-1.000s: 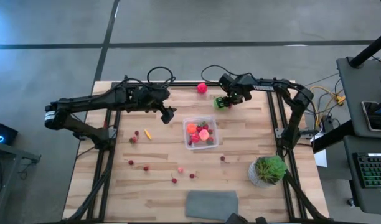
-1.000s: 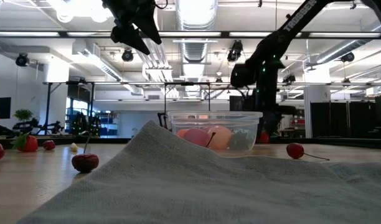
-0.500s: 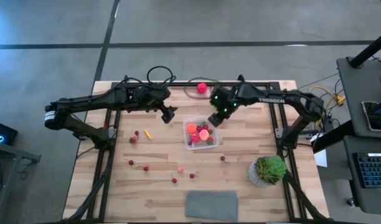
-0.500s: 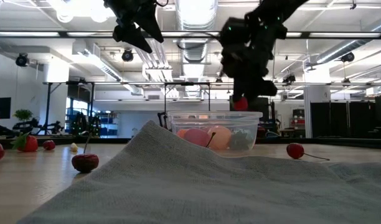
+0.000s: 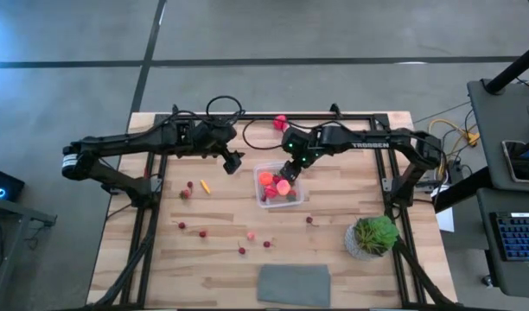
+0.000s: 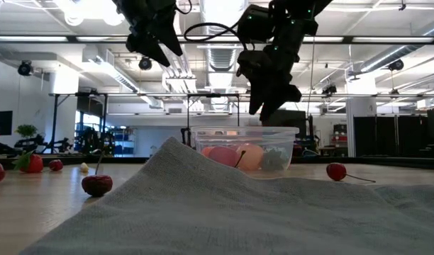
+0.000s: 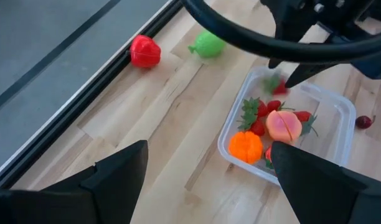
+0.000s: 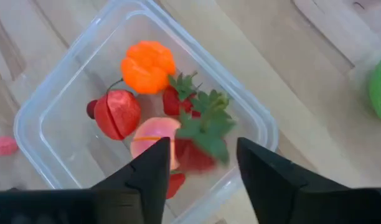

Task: Pick and placing Produce into tupperware
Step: Put the red strawberry into the transparent container, then put the yellow corn into the transparent container

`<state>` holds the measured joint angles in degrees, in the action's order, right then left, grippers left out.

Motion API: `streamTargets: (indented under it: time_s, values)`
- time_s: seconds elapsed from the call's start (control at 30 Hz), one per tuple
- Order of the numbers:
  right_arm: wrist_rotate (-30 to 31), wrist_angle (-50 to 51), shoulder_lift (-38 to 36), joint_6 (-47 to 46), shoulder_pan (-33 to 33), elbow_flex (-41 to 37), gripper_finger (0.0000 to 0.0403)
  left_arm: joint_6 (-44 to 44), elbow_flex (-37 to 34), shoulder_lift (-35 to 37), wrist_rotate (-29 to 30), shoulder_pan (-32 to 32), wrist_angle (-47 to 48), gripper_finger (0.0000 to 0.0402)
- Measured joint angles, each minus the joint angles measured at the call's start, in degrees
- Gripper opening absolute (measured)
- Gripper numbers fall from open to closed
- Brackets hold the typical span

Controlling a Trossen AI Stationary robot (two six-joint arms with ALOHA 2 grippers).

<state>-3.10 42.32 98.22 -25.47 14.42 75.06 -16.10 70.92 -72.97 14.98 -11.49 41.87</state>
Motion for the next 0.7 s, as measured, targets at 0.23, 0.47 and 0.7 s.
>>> streamTargets:
  time_s: [0.23, 0.47, 0.7]
  values:
    - [0.17, 0.95, -0.11, -0.41, 0.13, 1.23, 0.0245, 0.42, -0.20, 0.00, -0.05, -0.02, 3.18, 0.0325]
    - [8.63, 0.64, -2.25, -0.49, 0.22, 3.96, 0.0266, -0.86, -0.44, 0.00, 0.94, -0.02, 10.00, 0.0325]
    - [15.67, 0.95, -6.63, -0.88, 2.75, 5.95, 0.0267, -7.94, -2.43, 0.05, 6.53, -0.02, 22.36, 0.0325]
